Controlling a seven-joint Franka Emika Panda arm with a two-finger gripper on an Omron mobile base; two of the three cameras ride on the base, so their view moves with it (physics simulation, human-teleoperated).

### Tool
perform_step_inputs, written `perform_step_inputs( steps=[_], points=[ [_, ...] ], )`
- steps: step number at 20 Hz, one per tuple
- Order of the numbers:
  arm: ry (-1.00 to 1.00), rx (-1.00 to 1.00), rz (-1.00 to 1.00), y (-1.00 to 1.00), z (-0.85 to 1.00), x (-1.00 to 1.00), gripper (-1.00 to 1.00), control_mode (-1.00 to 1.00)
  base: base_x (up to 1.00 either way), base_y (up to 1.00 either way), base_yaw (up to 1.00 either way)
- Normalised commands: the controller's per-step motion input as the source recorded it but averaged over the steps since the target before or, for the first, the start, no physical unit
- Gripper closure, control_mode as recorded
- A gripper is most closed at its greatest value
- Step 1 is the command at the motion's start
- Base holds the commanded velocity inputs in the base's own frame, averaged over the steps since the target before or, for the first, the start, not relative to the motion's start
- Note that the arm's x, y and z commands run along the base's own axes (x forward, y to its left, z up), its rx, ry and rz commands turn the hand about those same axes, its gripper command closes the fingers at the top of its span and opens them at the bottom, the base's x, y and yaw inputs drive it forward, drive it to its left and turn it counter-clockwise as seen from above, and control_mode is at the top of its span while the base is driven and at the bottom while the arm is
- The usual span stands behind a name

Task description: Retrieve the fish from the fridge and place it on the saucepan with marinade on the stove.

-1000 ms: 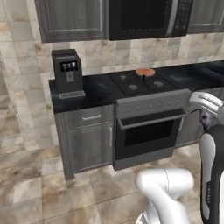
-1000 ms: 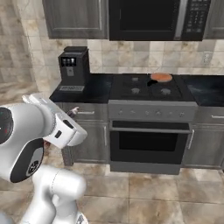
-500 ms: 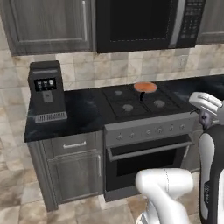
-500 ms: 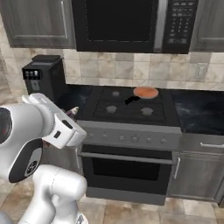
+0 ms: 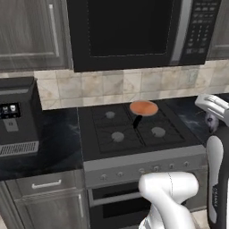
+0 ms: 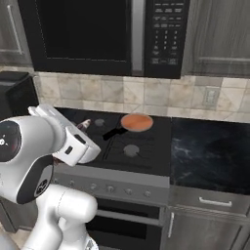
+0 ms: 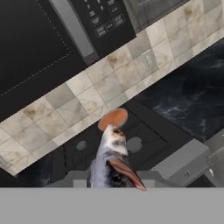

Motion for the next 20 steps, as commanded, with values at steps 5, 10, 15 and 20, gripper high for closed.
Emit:
perform_step_inputs(
  steps=[5,10,15,20],
  points=[
    [0.0,0.0,0.0,0.0,0.0,0.0,1.0,1.0,0.17,-0.08,0.08],
    [0.0,0.0,0.0,0.0,0.0,0.0,1.0,1.0,0.07,-0.14,0.03],
    [0.0,0.0,0.0,0.0,0.0,0.0,1.0,1.0,0.08,-0.5,0.0],
    [0.0,0.0,0.0,0.0,0.0,0.0,1.0,1.0,0.06,-0.16,0.0]
  ],
)
